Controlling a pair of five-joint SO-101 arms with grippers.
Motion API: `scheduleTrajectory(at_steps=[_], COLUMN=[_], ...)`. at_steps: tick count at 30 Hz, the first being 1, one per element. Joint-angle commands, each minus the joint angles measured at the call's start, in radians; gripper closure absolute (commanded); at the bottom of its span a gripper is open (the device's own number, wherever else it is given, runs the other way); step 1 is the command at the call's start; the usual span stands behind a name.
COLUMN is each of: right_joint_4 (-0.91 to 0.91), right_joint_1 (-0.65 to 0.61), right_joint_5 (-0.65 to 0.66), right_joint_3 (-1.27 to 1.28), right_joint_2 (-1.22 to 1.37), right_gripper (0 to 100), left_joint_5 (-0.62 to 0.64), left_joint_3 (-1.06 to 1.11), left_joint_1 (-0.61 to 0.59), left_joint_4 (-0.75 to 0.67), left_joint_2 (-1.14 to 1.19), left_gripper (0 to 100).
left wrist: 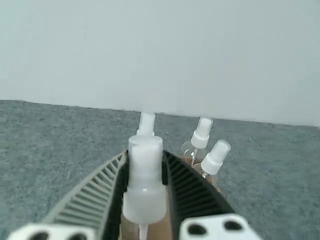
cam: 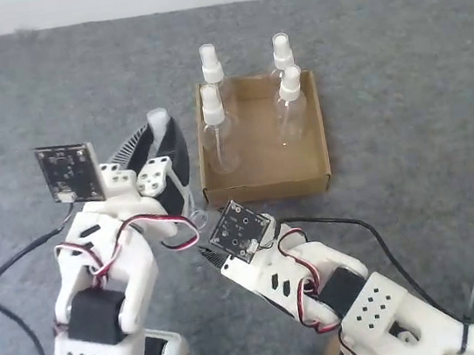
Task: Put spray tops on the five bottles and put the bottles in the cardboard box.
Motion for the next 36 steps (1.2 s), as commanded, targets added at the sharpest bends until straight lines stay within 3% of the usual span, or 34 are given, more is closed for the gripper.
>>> scheduleTrajectory(at_steps=[1,5,14,21,28,33,36], right_joint_4=[-0.008,-0.008,-0.008,-0.008,-0.008,-0.008,-0.008], right_joint_1=[-0.002,-0.002,-0.002,-0.002,-0.002,-0.001,-0.001], right_joint_5=[-0.009,-0.009,-0.011,-0.009,-0.009,-0.009,-0.009], right_joint_3=[-0.008,-0.008,-0.008,-0.008,-0.008,-0.008,-0.006], right_joint_2=[-0.038,-0.038,-0.038,-0.038,-0.038,-0.038,-0.038], right_gripper=[99.3,99.3,99.3,99.3,99.3,99.3,99.3], left_joint_5=[-0.011,-0.008,0.051,0.061,0.058,0.055,-0.014], left_joint_3=[-0.139,-0.208,-0.134,-0.071,0.013,0.008,-0.030], left_joint_1=[-0.044,-0.107,-0.110,-0.021,-0.029,-0.029,-0.026], left_joint_4=[0.000,-0.003,-0.049,-0.075,-0.069,-0.011,0.044], left_joint_2=[-0.021,-0.015,-0.012,-0.011,-0.020,-0.021,-0.021], left_gripper=[99,99,99,99,99,99,99])
